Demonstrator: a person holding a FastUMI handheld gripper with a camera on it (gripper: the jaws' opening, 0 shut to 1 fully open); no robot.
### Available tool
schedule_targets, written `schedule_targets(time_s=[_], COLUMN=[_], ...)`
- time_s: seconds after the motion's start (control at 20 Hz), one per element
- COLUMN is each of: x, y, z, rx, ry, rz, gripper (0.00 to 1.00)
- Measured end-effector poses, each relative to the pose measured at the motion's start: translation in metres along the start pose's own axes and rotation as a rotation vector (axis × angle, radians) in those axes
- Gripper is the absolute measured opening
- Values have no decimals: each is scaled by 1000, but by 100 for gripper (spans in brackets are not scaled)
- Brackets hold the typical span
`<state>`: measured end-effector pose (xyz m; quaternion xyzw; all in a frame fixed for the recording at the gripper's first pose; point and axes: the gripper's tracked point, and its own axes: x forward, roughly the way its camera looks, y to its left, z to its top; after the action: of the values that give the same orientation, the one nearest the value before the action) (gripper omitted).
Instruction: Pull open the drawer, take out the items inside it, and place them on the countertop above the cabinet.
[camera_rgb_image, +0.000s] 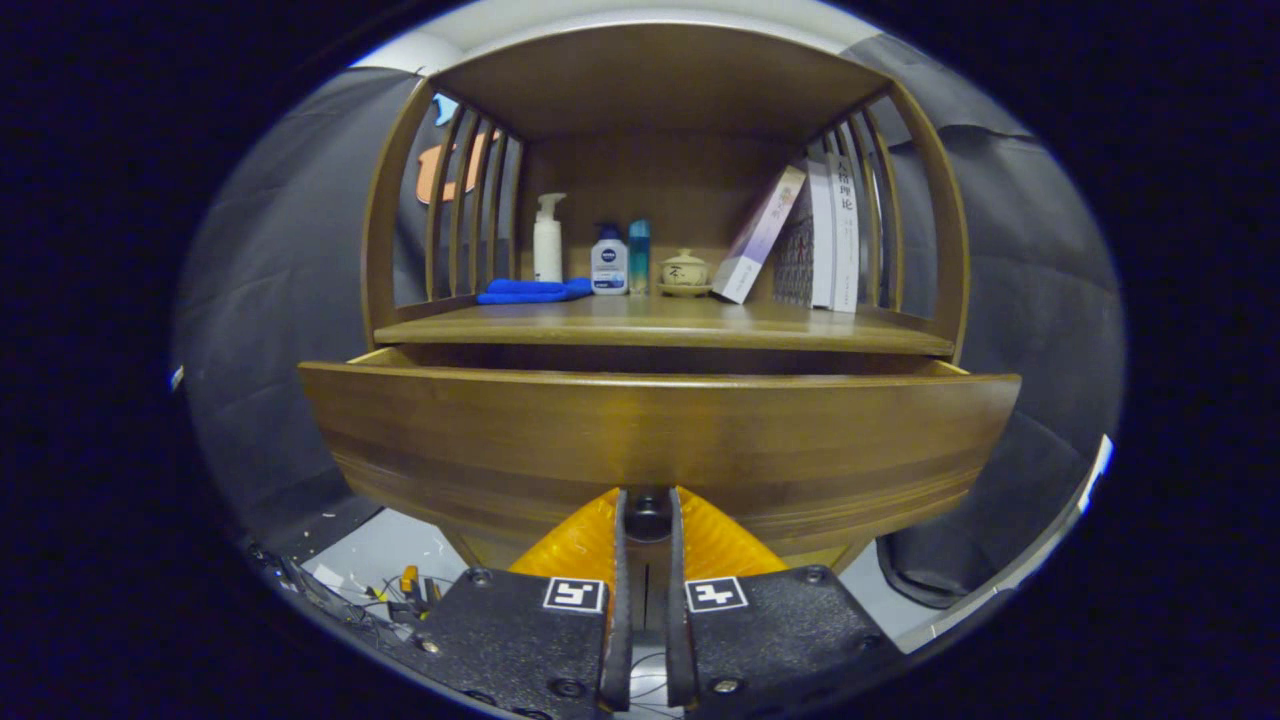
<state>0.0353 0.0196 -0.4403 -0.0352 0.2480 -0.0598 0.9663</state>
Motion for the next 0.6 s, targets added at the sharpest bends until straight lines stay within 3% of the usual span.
schedule_targets(time_s=[0.6], x=[-63], y=[1], z=[-28], rx=[-21], ry=[36], rz=[27], gripper=[16])
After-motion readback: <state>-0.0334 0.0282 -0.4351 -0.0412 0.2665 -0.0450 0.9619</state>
